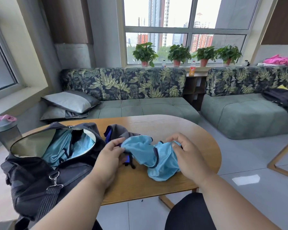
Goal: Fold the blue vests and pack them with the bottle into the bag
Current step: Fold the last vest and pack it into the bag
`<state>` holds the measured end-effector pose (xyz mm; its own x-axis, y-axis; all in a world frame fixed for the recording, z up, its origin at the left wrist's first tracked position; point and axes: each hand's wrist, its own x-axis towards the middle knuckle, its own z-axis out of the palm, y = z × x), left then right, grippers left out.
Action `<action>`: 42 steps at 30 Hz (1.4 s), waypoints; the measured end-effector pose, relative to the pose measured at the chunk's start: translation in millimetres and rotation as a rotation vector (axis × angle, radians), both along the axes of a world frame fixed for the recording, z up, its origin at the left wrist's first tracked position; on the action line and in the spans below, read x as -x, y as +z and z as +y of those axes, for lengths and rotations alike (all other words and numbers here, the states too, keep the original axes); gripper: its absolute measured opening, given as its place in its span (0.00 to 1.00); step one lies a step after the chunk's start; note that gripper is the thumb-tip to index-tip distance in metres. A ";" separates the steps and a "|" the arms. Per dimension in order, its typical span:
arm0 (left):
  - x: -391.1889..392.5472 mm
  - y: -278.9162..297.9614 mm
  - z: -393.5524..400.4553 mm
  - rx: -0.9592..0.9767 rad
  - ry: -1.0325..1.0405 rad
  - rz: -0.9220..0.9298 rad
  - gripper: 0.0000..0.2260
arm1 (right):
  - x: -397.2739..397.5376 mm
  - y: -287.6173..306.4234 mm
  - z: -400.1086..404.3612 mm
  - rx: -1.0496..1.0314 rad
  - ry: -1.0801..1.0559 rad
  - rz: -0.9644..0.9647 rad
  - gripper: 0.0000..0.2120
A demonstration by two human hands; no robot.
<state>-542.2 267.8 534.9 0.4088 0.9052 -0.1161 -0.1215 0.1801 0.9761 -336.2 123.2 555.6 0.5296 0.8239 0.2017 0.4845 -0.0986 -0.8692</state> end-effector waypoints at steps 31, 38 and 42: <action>10.8 5.9 -28.8 -0.282 -0.307 0.285 0.30 | 24.8 14.1 -1.4 -0.177 0.131 0.222 0.10; 2.0 40.6 -26.3 0.009 -0.232 -0.180 0.17 | 13.0 13.6 3.9 -0.257 0.018 0.253 0.08; 0.2 61.9 -19.7 0.122 -0.266 -0.399 0.16 | 15.2 13.7 3.7 -0.226 -0.032 0.154 0.05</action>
<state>-542.4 248.1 596.8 0.6583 0.7528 -0.0022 -0.4156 0.3659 0.8327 -351.4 126.9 569.4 0.5932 0.7496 0.2937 0.3448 0.0932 -0.9341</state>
